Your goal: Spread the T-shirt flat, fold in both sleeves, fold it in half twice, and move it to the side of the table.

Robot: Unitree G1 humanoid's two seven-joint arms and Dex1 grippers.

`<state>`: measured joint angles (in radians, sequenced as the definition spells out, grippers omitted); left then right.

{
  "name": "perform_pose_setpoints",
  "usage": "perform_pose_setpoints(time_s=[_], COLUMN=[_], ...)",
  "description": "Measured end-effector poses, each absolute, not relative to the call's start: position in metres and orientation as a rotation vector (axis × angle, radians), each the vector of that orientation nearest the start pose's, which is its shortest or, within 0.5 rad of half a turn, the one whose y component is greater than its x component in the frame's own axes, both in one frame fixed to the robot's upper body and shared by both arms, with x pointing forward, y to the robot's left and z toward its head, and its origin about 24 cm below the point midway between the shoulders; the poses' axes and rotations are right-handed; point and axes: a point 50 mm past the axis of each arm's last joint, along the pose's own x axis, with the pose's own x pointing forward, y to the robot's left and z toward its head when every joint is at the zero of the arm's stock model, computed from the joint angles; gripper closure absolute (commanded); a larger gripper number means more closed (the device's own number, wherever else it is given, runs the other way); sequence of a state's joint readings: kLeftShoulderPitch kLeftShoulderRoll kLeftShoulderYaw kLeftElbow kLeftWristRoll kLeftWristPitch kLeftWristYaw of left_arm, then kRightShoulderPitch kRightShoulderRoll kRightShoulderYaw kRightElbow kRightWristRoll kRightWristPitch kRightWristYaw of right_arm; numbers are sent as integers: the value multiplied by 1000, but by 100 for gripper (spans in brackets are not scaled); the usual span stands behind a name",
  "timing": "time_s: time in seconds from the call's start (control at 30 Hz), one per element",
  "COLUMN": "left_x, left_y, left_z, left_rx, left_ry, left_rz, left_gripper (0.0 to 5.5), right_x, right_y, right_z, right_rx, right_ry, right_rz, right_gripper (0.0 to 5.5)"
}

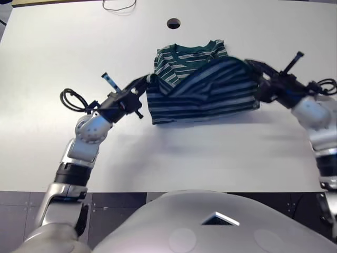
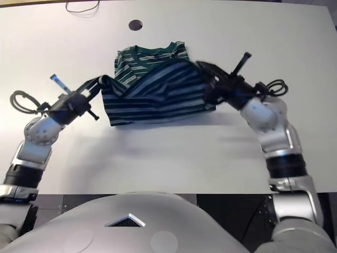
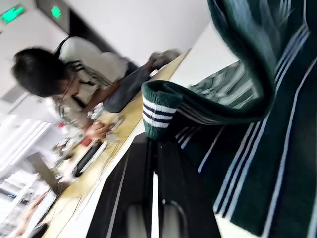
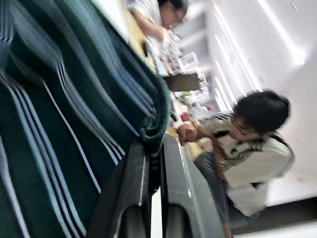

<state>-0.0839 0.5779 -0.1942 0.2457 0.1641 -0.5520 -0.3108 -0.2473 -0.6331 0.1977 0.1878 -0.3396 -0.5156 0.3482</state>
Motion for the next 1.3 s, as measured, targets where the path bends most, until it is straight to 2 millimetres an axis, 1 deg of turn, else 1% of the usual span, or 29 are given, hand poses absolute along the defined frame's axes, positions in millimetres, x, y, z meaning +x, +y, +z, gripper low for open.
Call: perform_pose_setpoints(time_s=[0.1,0.17,0.3,0.47,0.5,0.53,0.63,0.67,0.7,0.77,0.87,0.93,1.03,1.13,1.2,1.23,1.27,1.3], left_x=[267,280,302,319,322,325,330,330,329,327,327,331,343,348,349,349,348,342], left_y=[196,192,188,180,178,177,181,182,182,181,181,181,178,185,193,197,203,215], left_z=[39,35,30,30,30,29,27,24,19,12,7,8,18,24,24,25,26,23], left_rx=[799,817,850,854,859,864,879,883,882,872,860,851,807,768,737,716,685,662], left_ry=[-160,-150,-130,-126,-122,-117,-79,-63,-38,-2,28,42,37,53,69,68,59,59], left_rz=[-575,-553,-515,-503,-501,-494,-466,-465,-469,-470,-434,-399,-332,-251,-191,-158,-110,-56], left_gripper=[539,539,539,539,524,510,476,451,446,405,359,326,276,227,195,181,160,145], right_x=[298,309,327,331,331,333,340,342,343,345,347,352,362,367,367,367,365,360], right_y=[-184,-181,-174,-177,-179,-180,-179,-178,-177,-174,-173,-170,-164,-164,-165,-166,-168,-171], right_z=[78,70,62,52,49,48,48,47,45,41,39,40,46,50,51,53,61,70], right_rx=[-1042,-1037,-1035,-1029,-1033,-1038,-1062,-1069,-1068,-1063,-1059,-1059,-1058,-1045,-1021,-1007,-1009,-1018], right_ry=[-272,-253,-241,-206,-194,-184,-164,-156,-140,-119,-94,-73,-50,-39,-39,-62,-129,-211], right_rz=[598,557,491,455,448,442,431,433,434,439,434,427,414,390,371,369,395,434], right_gripper=[538,538,538,538,540,511,470,444,436,392,343,305,249,194,188,188,188,188])
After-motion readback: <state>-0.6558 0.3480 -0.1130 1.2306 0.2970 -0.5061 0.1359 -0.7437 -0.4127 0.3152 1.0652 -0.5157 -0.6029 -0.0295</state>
